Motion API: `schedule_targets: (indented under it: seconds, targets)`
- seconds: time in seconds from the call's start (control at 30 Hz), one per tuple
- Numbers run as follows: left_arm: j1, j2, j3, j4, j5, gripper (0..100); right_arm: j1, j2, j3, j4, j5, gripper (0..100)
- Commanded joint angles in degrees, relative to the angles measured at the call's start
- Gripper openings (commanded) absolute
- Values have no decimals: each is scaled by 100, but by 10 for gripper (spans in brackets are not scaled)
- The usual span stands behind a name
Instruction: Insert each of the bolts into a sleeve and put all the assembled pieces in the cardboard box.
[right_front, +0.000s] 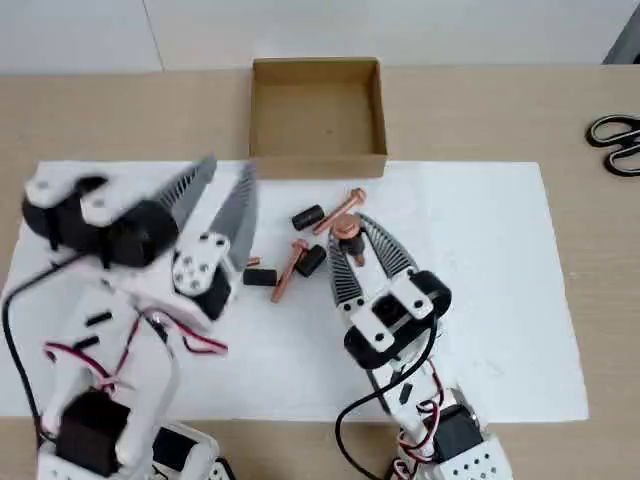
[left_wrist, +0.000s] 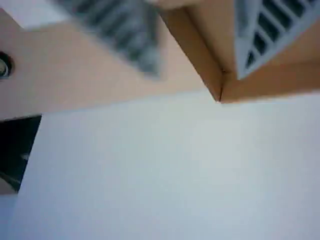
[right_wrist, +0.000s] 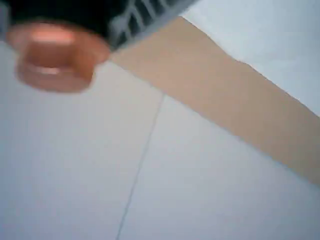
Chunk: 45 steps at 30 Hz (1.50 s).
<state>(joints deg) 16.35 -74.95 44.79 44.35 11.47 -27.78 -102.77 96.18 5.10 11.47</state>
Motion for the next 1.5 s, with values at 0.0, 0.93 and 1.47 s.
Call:
schedule_targets:
  seconds: [0.0, 0.93, 1.47]
  targets:
    - [-35, -853, 725, 0, -35, 13, 453, -92, -167, 127, 53, 4]
    - [-44, -2892, 2677, 0, -44, 7, 1429, 10958, -9512, 1754, 0, 4]
    - [-44, -2892, 2686, 26, -44, 7, 1613, 15336, -13626, 752, 9, 4]
